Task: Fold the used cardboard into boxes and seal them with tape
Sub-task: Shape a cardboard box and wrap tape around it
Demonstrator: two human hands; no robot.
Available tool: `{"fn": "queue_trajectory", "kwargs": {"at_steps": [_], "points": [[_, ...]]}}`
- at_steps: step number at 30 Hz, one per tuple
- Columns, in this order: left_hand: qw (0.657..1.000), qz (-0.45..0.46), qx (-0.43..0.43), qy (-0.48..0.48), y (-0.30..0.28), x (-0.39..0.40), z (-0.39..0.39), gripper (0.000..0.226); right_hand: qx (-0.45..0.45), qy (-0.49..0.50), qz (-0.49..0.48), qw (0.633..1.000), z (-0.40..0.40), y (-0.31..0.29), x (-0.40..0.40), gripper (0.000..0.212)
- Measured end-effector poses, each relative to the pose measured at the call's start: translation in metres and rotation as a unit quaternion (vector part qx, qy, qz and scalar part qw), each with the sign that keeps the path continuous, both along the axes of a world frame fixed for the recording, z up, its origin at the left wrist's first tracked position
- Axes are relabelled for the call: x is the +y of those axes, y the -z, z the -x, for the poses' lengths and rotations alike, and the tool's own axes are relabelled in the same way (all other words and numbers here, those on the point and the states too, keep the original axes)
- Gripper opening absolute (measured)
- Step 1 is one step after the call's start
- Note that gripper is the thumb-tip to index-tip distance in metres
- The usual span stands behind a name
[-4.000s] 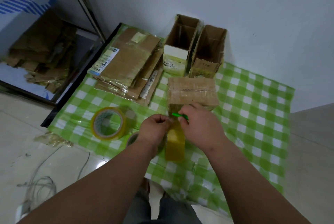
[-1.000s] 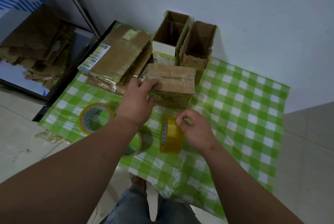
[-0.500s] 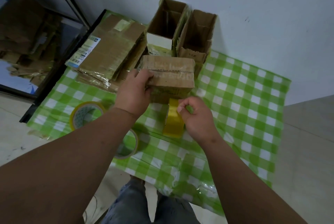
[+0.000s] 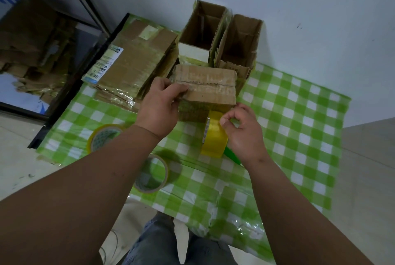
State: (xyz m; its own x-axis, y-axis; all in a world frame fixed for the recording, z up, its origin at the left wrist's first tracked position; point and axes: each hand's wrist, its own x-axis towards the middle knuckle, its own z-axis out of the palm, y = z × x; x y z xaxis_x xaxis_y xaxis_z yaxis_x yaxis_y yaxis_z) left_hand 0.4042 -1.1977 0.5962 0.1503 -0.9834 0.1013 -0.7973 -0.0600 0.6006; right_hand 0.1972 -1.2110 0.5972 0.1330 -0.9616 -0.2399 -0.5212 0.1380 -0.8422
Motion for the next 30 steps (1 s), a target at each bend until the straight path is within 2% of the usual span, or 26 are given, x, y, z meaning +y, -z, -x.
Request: {"fn": "queue_trajectory", "kwargs": {"at_steps": [4, 8, 11, 13, 15, 22, 24, 27, 30], "points": [[1.0, -0.017, 0.019, -0.015, -0.004, -0.002, -0.003, 0.048, -0.004, 0.012, 0.009, 1.0, -0.001, -0.001, 0.0, 0.028], [0.987, -0.062, 0.07, -0.13, -0.007, -0.003, 0.001, 0.038, -0.028, 0.048, -0.008, 0.998, -0.001, -0.004, -0.003, 0.022], [0.954, -0.078, 0.184, -0.224, -0.004, -0.001, 0.007, 0.017, -0.047, 0.065, -0.01, 0.997, -0.003, -0.006, -0.005, 0.017], [0.923, -0.075, 0.274, -0.262, -0.003, 0.001, 0.01, 0.021, -0.053, 0.071, -0.01, 0.996, -0.002, -0.007, -0.004, 0.015], [0.902, -0.078, 0.32, -0.278, -0.001, 0.001, 0.01, 0.025, -0.054, 0.071, -0.01, 0.996, -0.002, -0.007, -0.002, 0.014], [0.899, -0.096, 0.3, -0.304, 0.004, -0.007, 0.014, 0.011, -0.048, 0.074, -0.017, 0.996, 0.001, -0.005, 0.004, 0.017], [0.899, -0.102, 0.301, -0.3, 0.002, -0.01, 0.017, 0.015, -0.045, 0.076, -0.019, 0.996, 0.003, -0.004, 0.006, 0.017], [0.898, -0.122, 0.309, -0.287, -0.006, -0.014, 0.02, 0.032, -0.047, 0.076, -0.024, 0.996, 0.006, -0.005, 0.007, 0.019], [0.898, -0.144, 0.307, -0.281, -0.015, -0.014, 0.023, 0.026, -0.048, 0.074, -0.029, 0.996, 0.008, -0.006, 0.009, 0.021]]}}
